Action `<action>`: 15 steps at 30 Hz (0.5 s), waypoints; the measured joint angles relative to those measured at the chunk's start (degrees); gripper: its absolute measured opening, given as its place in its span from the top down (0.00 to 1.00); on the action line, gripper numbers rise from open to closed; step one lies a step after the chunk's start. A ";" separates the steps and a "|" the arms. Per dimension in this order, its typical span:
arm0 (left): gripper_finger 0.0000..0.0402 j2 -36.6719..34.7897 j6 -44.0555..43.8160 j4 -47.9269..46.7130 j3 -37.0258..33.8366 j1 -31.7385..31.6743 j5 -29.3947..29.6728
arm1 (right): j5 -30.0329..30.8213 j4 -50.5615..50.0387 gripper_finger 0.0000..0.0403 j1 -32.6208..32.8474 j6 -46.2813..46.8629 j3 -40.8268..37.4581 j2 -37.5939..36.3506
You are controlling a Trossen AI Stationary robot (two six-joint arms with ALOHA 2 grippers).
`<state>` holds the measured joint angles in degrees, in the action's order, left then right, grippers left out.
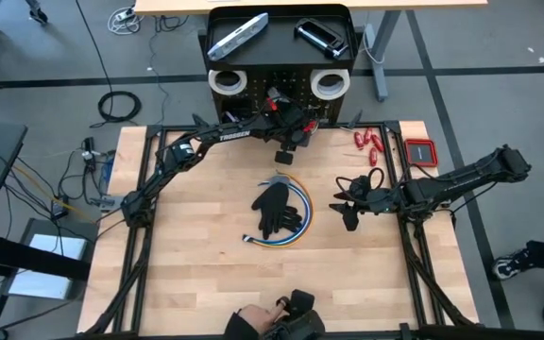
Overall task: Hang tools onto peg board
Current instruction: Hang the safety goggle on the peg board
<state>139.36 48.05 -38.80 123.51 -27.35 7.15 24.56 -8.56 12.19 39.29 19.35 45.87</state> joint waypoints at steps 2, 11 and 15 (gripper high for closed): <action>0.77 0.49 0.68 0.92 0.01 0.00 0.64 | -0.04 0.00 0.47 0.02 0.02 0.00 0.00; 0.77 0.77 -1.70 -0.56 0.01 -0.01 6.49 | -0.59 0.17 0.47 0.07 0.02 0.00 0.00; 0.77 0.77 -1.79 -1.28 0.01 0.75 8.90 | -0.61 0.08 0.47 0.07 -0.17 0.00 0.00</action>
<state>140.14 46.26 -40.07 123.52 -26.60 16.05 23.94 -8.47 12.25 39.12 19.35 45.87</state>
